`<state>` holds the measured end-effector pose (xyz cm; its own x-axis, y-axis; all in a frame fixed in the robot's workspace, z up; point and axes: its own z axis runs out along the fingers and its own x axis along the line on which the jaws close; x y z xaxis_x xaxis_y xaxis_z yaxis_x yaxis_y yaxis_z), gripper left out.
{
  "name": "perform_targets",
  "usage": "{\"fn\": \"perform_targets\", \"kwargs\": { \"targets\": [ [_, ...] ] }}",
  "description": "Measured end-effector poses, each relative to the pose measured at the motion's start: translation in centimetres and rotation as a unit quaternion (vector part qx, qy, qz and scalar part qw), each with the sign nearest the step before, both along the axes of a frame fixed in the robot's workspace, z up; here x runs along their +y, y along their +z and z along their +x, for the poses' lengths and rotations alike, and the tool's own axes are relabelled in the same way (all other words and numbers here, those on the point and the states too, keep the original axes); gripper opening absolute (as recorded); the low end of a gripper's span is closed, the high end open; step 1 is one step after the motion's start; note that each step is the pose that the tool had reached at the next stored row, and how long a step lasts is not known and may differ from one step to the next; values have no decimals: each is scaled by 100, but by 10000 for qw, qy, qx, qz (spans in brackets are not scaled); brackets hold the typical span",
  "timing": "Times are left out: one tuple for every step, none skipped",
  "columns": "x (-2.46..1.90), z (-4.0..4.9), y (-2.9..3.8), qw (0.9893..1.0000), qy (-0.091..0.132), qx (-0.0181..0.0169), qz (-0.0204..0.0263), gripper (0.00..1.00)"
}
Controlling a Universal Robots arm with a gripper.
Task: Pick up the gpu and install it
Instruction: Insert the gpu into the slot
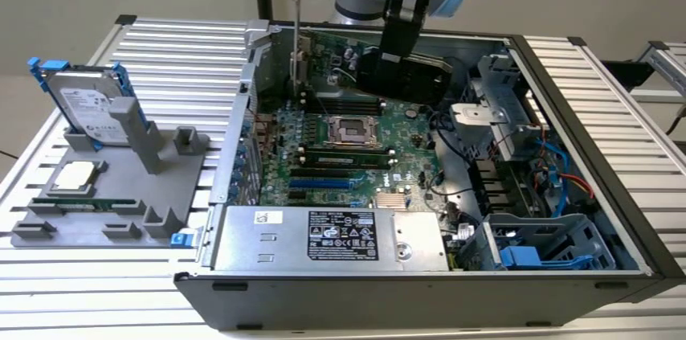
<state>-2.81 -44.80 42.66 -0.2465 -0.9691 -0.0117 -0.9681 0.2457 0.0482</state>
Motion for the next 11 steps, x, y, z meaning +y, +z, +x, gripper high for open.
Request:
{"fn": "perform_targets", "kwargs": {
  "targets": [
    [0, 0, 0, 10000, 31, 0, 1, 0],
    [0, 0, 0, 10000, 62, 0, 0, 0],
    [0, 0, 0, 10000, 92, 0, 0, 0],
    [0, 0, 0, 9999, 121, 0, 1, 0],
    [0, 0, 0, 9999, 149, 0, 1, 0],
    [0, 0, 0, 9998, 179, 0, 1, 0],
    [0, 0, 1, 9998, 210, 0, 1, 0],
    [0, 0, 1, 9997, 239, 0, 1, 0],
    [0, 0, 1, 9996, 271, 0, 1, 0],
    [0, 0, 1, 9995, 301, 0, 1, 0],
    [0, 0, 1, 9994, 332, 0, 1, 0]
  ]
}}
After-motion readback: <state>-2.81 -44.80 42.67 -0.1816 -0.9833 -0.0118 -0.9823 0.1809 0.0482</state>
